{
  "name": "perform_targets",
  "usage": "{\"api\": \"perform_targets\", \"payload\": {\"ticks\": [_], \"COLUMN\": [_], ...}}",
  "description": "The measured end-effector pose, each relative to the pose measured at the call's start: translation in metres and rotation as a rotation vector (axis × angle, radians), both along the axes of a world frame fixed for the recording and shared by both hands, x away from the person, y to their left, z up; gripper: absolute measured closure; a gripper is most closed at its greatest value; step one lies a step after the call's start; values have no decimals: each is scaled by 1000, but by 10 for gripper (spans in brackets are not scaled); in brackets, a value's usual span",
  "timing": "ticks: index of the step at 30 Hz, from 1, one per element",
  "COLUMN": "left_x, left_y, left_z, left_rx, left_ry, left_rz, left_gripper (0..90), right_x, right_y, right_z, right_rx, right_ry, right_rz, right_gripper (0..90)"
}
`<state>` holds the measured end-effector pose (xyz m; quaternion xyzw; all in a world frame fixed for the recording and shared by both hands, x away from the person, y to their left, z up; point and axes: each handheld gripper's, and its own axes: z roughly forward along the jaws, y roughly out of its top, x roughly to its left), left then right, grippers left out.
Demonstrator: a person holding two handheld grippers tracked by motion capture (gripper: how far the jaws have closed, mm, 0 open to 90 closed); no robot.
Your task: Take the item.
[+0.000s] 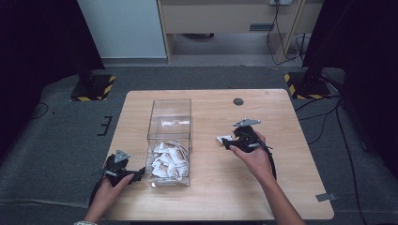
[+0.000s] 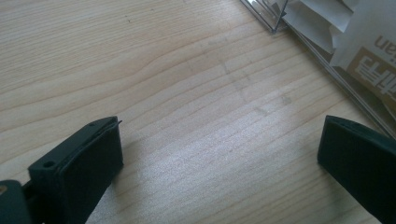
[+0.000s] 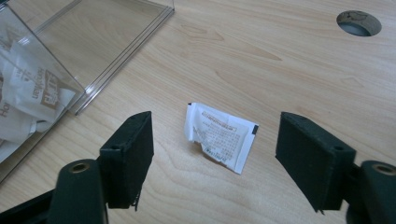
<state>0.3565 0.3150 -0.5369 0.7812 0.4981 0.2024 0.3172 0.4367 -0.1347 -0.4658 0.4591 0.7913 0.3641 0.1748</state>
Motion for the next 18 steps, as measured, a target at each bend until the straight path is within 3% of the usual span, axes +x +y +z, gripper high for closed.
{"api": "perform_targets", "payload": {"ticks": [6, 18], "left_x": [0, 0], "left_y": [0, 0], "left_z": [0, 0], "left_rx": [0, -1], "left_ry": [0, 0], "left_rz": [0, 1], "left_gripper": [0, 0], "right_x": [-13, -51], "right_y": [-1, -15], "right_z": [-10, -34], "right_rx": [-16, 12], "right_ry": [13, 52], "right_rz": [-5, 4], "right_gripper": [193, 97]}}
